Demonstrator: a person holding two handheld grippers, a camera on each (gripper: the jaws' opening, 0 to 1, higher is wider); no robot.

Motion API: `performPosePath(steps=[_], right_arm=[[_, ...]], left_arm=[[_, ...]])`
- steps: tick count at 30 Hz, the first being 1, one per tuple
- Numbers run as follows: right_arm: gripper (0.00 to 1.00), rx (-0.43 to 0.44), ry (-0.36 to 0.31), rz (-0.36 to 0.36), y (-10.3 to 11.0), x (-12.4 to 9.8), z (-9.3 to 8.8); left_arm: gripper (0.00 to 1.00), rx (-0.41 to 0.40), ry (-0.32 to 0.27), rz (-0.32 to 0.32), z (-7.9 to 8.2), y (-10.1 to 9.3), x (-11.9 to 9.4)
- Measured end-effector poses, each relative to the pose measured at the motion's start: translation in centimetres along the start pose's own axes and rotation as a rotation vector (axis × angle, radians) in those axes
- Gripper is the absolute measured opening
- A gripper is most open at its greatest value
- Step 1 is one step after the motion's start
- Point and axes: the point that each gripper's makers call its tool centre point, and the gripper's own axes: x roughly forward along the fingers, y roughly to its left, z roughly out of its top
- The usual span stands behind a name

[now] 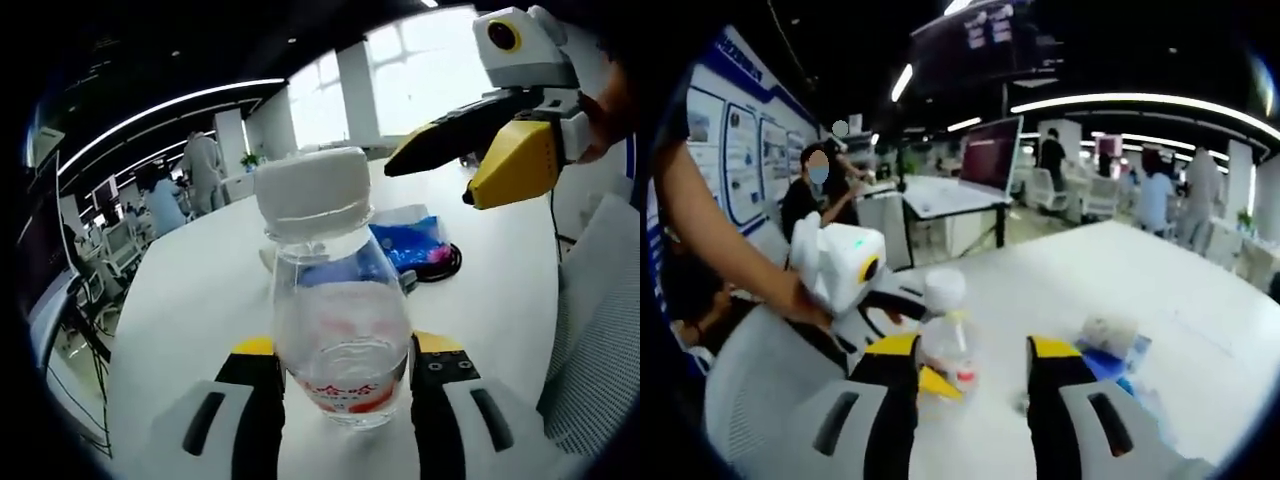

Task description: Arrange the tabletop items into an orderly group along one side of the table until the central work area is clear of visible clutter.

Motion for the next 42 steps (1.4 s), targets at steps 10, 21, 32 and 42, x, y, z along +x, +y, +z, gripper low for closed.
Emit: performPosePath(steps=[10,21,32,42], right_arm=[[0.55,0.015,-0.007,-0.046,-0.9,-1.5,-0.6],[0.55,0.035,0.019,-0.09,-1.8,-3.5,-2.5],[0.55,0.045,0.043,-0.115,-2.0,-5.1,-4.0],[0.59,0.044,0.043,-0.135,-2.4,-6.0,-4.3]], left_arm=[[0.48,-0.01,0.005,-0.009,-0.1,0.0,0.3],[0.43,-0.046,0.001,0.002,0.1,0.0,0.4],[0.41,-0.08,0.028,0.022,0.0,0.1,0.5],[0.4,-0.075,0.036,0.031,0.3,0.1,0.7]])
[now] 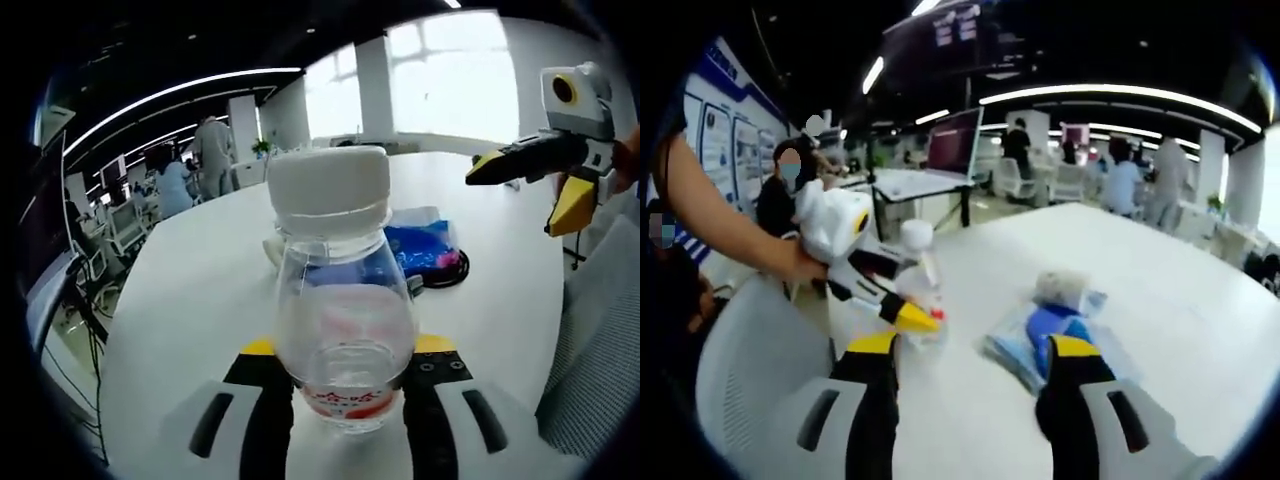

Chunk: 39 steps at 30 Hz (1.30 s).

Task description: Arrange the tabletop items into an orderly group along one side of the table until the central work area is clear of visible clutter.

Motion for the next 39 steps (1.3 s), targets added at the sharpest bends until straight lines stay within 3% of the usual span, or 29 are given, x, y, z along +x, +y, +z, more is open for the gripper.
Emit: performPosePath(steps=[6,17,27,39], right_arm=[[0.67,0.013,0.006,-0.012,-0.1,-0.6,-0.9],[0.84,0.065,0.003,-0.045,-0.1,-2.0,-2.8],[0.89,0.059,0.011,-0.068,0.0,-2.7,-3.7],[0.94,0.101,-0.042,-0.107,-0.5,-3.4,-3.8]], left_arm=[[0.4,0.005,0.01,0.003,0.2,0.1,0.1],[0.4,-0.083,0.008,0.037,0.9,1.1,-0.2],[0.4,-0.101,0.002,0.067,2.1,2.1,-0.5],[0.4,-0.121,-0.027,0.121,4.0,4.0,-0.7]])
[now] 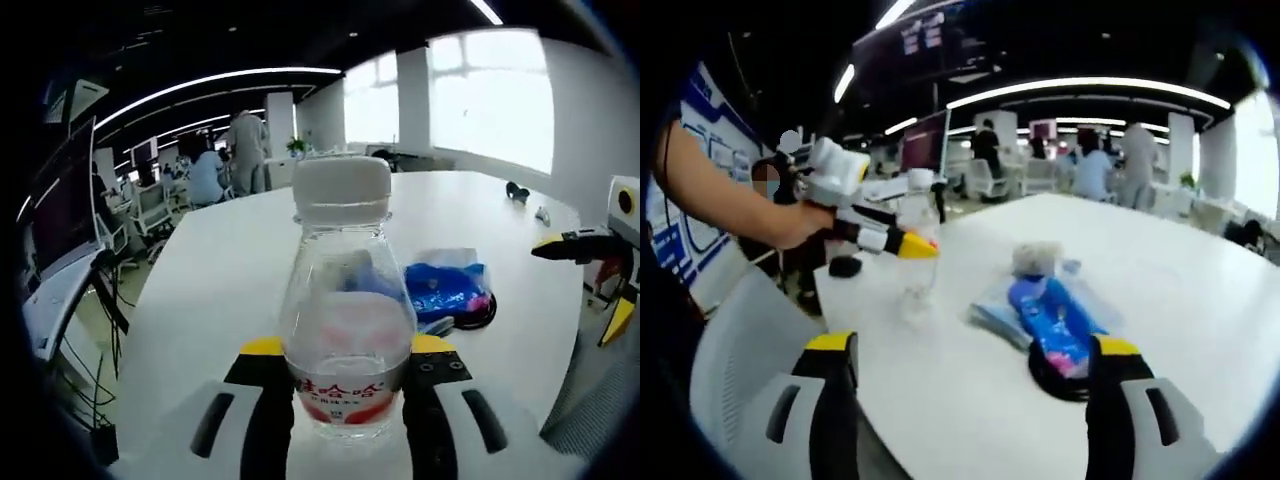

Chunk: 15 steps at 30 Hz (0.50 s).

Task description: Arrange the tabletop items into an orderly group along one side of the table until the central work area is clear of visible clutter.

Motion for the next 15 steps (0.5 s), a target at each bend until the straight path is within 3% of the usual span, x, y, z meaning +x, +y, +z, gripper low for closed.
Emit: performPosePath(steps=[6,15], right_arm=[[0.95,0.051,-0.068,-0.035,-0.6,-0.6,0.6],[0.95,0.066,-0.062,-0.03,0.2,-0.9,0.3]], left_arm=[[0.4,-0.047,-0.023,0.045,1.2,1.5,0.0],[0.4,-0.028,-0.029,0.08,2.1,2.5,0.4]])
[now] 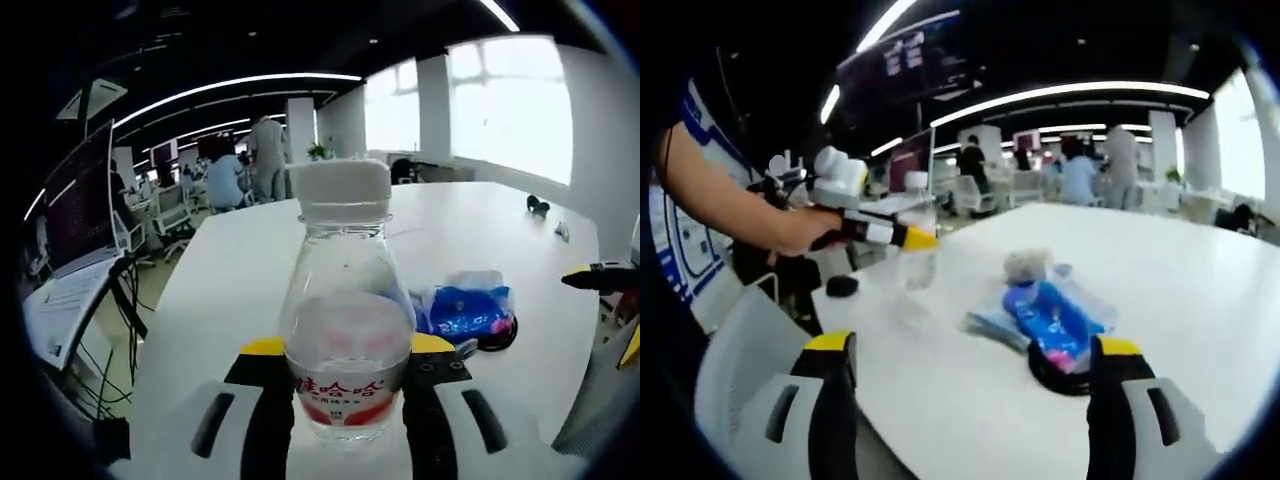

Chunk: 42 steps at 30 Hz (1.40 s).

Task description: Arrange the tabletop items into an orderly group along one side of the table until the central work area is clear of visible clutter.

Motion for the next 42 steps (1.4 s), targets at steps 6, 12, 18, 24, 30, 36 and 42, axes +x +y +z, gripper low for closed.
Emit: performPosePath(steps=[6,12,18,24,30,36,42], right_arm=[[0.95,0.013,0.018,-0.005,-0.2,-0.1,-0.4],[0.95,0.001,0.023,-0.017,-0.4,-0.5,-0.7],[0.93,0.03,0.017,-0.04,-1.1,-0.4,-0.9],[0.93,0.036,-0.027,-0.07,-1.8,-0.5,-0.1],[0.93,0.017,-0.011,-0.08,-1.9,-0.4,-0.4],[0.94,0.012,0.002,-0.092,-2.1,-0.4,-0.7],[0.94,0.008,0.014,-0.099,-2.3,-0.3,-1.0]], left_arm=[[0.4,-0.014,-0.016,0.026,0.6,1.0,0.6],[0.39,-0.05,-0.027,0.044,1.0,2.1,1.4],[0.39,-0.062,-0.039,0.06,1.4,3.0,2.0],[0.4,-0.086,-0.051,0.082,1.8,4.1,2.6],[0.4,-0.11,-0.063,0.095,2.2,5.2,3.5],[0.4,-0.11,-0.075,0.101,2.4,5.7,4.7],[0.4,-0.115,-0.089,0.098,2.7,5.7,6.1]])
